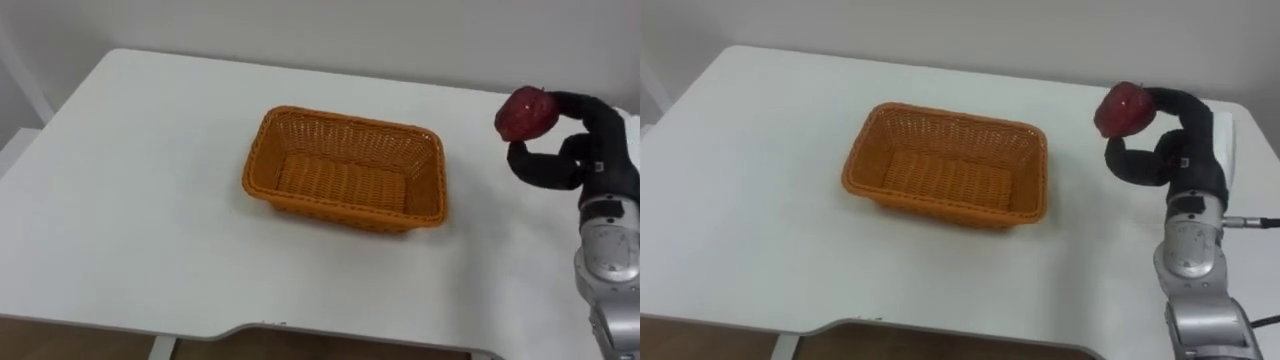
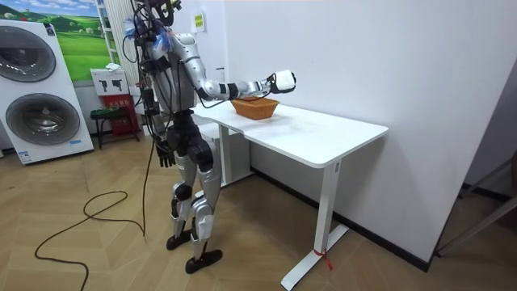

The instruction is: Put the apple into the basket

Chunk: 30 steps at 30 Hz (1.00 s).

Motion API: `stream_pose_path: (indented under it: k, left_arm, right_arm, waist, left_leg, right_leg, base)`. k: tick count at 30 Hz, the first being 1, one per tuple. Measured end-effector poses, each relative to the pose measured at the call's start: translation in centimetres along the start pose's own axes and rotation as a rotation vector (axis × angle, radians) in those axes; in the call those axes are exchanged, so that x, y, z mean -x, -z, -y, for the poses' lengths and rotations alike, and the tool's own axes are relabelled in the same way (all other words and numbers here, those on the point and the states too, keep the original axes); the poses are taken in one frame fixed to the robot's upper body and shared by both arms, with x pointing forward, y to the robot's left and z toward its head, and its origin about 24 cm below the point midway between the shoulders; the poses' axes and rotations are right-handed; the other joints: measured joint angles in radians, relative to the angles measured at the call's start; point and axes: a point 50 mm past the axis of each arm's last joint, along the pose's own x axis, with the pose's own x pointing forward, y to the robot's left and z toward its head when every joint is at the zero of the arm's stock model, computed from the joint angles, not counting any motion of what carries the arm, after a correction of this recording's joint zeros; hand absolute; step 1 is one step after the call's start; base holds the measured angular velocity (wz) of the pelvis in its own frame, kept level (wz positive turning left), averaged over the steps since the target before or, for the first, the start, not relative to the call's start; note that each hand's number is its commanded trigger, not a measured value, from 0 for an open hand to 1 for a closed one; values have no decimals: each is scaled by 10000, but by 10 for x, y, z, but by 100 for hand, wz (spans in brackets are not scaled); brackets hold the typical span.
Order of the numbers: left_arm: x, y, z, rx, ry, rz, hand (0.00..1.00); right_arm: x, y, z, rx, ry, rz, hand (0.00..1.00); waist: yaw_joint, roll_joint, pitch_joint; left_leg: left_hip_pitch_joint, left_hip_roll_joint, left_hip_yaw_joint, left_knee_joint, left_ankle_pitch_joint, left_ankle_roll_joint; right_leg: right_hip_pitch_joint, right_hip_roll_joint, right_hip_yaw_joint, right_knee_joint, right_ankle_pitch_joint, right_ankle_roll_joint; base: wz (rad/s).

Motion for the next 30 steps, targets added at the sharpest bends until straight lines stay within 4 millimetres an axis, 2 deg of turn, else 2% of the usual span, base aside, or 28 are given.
stream_pose_path:
  k: [4,5,10,13,14,15,16,17,22,30]
  left_arm:
    - [-1,-6,0,-39,7,136,0]
    - [-1,-5,1,-73,35,109,0]
    - [-2,-8,2,-132,109,109,0]
    - [-2,-6,6,-448,285,25,0]
    - [-2,-6,8,-551,361,29,0]
    - [-2,-5,8,-551,395,16,0]
    - [-2,-7,8,-549,455,43,0]
    - [-2,-10,8,-549,490,123,0]
    - [-3,-16,8,-549,502,334,0]
    - [-3,-20,10,-796,618,424,0]
  right_arm:
    - [0,-17,-2,148,-26,791,100]
    - [1,-19,-4,163,-105,902,100]
    - [4,-30,-12,567,-579,1460,100]
    - [9,-45,-24,910,-1158,2231,100]
    - [12,-50,-28,926,-1468,2483,89]
    - [13,-52,-31,945,-1633,2595,63]
    - [16,-56,-36,1088,-1980,2820,54]
    - [19,-58,-41,1262,-2353,2971,0]
    - [25,-66,-51,1386,-3412,3364,0]
    - [30,-71,-59,1444,-4104,3604,0]
  waist:
    - [85,72,-30]
    - [103,144,-46]
    - [204,256,-15]
    - [207,260,-7]
    - [235,244,-5]
    - [258,234,-7]
    - [271,220,-16]
    - [323,214,-19]
    - [533,231,-8]
    - [550,255,8]
  left_leg:
    - [-135,4,17,22,11,17]
    - [-115,5,25,22,11,18]
    - [-139,11,25,24,14,18]
    - [-203,11,32,24,14,18]
    - [-212,11,34,20,14,18]
    - [-214,12,40,17,14,18]
    - [-205,13,44,19,14,18]
    - [-211,12,45,17,14,18]
    - [-310,11,66,19,14,18]
    - [-310,12,66,6,14,18]
  right_leg:
    - [-158,10,34,28,16,3]
    - [-145,13,55,27,16,3]
    - [-215,15,119,37,15,3]
    - [-231,22,116,25,16,3]
    - [-244,22,108,23,16,3]
    - [-256,23,114,23,16,3]
    - [-283,26,112,23,16,2]
    - [-295,25,113,20,17,2]
    - [-333,20,94,16,23,10]
    - [-333,19,106,14,23,10]
  base:
    - [-2]
    - [-4]
    - [0]
    - [0]
    - [0]
    - [0]
    - [0]
    - [-3]
    - [0]
    - [0]
